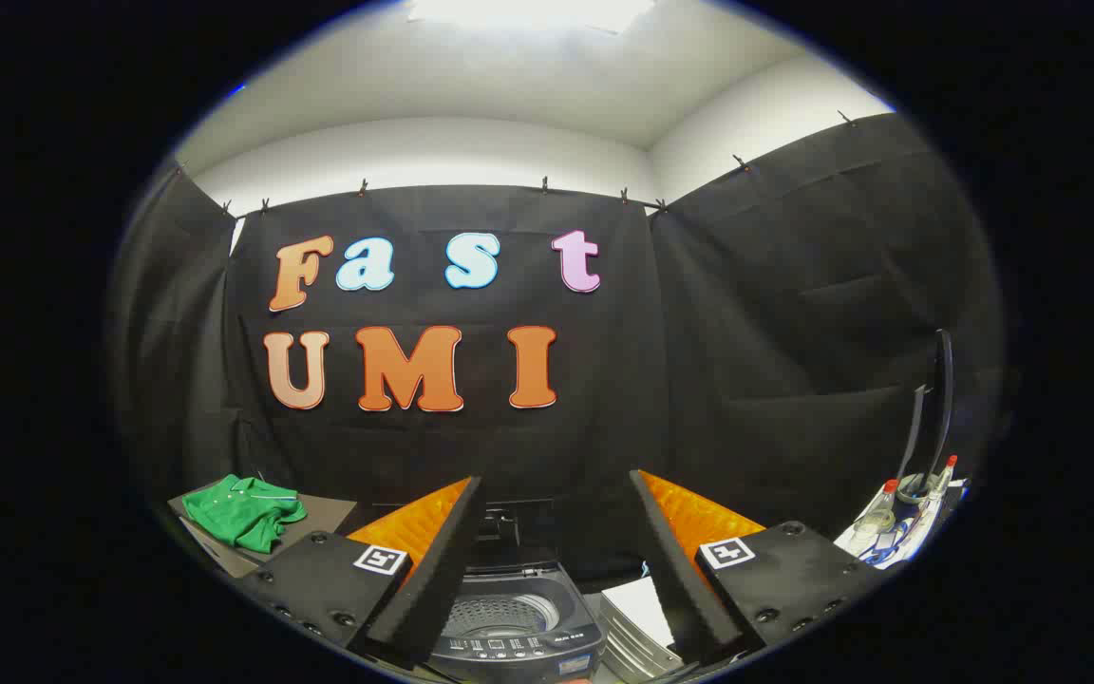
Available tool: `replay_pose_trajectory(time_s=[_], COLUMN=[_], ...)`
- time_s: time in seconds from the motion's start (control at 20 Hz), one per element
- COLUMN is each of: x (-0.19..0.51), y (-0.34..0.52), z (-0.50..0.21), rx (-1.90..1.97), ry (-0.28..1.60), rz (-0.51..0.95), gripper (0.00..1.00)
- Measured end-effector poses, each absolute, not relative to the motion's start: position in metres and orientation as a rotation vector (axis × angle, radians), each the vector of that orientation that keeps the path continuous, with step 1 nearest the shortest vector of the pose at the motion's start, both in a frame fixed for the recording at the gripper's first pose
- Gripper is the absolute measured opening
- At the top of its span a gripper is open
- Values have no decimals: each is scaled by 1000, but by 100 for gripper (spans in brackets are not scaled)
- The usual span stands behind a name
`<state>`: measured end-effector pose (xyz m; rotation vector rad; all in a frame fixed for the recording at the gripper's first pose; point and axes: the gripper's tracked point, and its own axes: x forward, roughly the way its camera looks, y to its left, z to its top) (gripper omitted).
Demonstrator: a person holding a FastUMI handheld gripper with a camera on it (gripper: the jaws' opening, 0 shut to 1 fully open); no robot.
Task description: Put the clothes into the washing machine and then close the washing machine lid.
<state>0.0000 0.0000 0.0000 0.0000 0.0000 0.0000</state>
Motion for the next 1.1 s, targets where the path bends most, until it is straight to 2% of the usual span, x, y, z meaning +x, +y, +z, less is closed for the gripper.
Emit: replay_pose_trajectory(time_s=[1.1], x=[10], y=[43], z=[-1], rx=[-13], ry=[20], rz=[39], gripper=[97])
